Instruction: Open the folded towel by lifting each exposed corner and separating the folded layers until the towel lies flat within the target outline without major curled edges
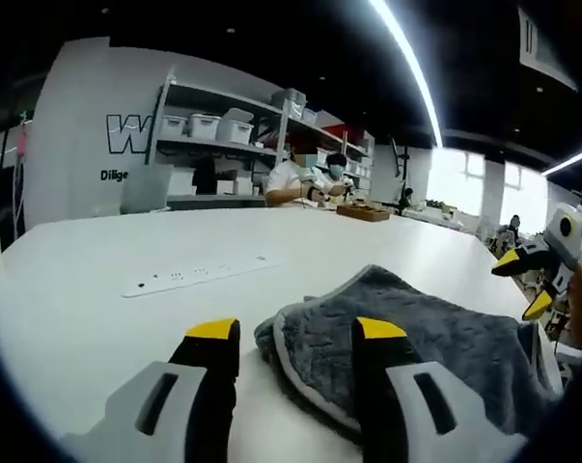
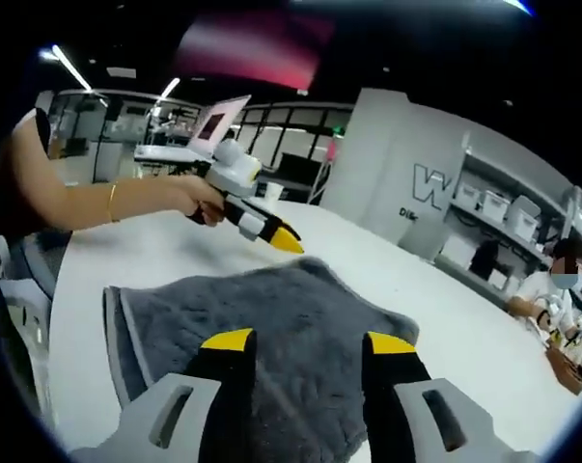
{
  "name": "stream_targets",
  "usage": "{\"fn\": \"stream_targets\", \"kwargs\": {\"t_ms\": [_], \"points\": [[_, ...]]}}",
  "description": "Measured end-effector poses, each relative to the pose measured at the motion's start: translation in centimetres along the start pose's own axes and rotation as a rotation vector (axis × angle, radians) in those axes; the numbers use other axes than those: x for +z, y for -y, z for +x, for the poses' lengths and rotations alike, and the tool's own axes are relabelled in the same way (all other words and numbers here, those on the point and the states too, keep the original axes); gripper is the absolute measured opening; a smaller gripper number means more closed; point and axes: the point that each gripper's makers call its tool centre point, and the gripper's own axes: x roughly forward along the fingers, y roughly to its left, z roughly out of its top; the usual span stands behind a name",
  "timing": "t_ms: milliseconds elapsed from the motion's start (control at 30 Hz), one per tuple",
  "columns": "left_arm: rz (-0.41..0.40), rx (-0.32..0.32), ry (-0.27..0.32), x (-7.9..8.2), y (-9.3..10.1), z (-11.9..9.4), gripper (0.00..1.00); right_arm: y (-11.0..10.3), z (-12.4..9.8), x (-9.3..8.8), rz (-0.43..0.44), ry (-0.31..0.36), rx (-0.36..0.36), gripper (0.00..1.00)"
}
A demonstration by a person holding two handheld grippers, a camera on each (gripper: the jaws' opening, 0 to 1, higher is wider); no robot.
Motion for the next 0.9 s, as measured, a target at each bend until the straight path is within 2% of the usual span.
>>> {"fn": "stream_targets", "kwargs": {"t_ms": [333,567,700,900], "points": [[0.0,0.002,-0.034,-0.8,-0.9,0.1,0.44,-3.1,1.1,1.1,-0.042,0.03,0.06,0.38],[0.006,-0.006,-0.036,-0.9,-0.5,0.0,0.44,-3.8,1.3,1.7,-0.043,0.046,0.074,0.38],[0.004,-0.006,-0.037,-1.0,-0.4,0.0,0.43,-4.9,1.5,1.3,-0.061,0.044,0.07,0.38],[0.012,-0.01,-0.041,-1.4,0.6,0.1,0.43,-6.9,1.7,1.0,-0.049,0.042,0.112,0.37]]}}
